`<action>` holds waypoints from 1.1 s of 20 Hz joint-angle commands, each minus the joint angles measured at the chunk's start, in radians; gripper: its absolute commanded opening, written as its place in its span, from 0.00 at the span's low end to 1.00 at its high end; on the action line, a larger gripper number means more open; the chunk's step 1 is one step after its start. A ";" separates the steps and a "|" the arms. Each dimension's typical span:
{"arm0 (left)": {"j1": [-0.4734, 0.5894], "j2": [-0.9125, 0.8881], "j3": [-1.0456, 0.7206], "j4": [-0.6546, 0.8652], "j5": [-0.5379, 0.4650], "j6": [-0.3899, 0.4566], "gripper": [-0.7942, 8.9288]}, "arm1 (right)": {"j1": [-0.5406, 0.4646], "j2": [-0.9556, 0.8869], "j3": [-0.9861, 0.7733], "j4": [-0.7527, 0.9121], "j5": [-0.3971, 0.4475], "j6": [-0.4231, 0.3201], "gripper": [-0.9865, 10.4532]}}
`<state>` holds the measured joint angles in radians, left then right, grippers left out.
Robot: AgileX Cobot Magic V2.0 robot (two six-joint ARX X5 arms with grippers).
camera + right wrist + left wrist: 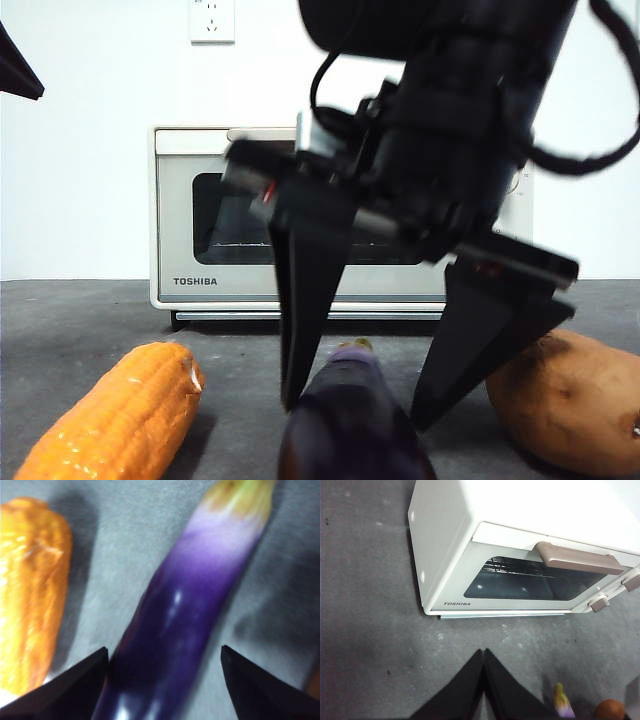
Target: Take the eggplant from the table,put the eggplant in the oven
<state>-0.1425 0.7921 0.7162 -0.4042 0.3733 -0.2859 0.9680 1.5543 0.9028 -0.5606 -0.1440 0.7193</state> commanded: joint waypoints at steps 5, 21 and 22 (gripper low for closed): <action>-0.004 0.007 0.016 0.006 0.005 0.013 0.09 | 0.012 0.069 0.022 0.052 0.006 0.014 0.38; -0.145 0.042 0.099 0.000 0.019 0.011 0.09 | 0.118 -0.164 0.447 -0.550 0.176 -0.514 0.22; -0.158 0.059 0.117 0.000 0.018 0.013 0.09 | 0.118 -0.195 0.447 -0.578 0.231 -0.537 0.22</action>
<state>-0.2974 0.8425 0.8192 -0.4141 0.3912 -0.2855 1.0733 1.3491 1.3289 -1.1446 0.0738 0.2420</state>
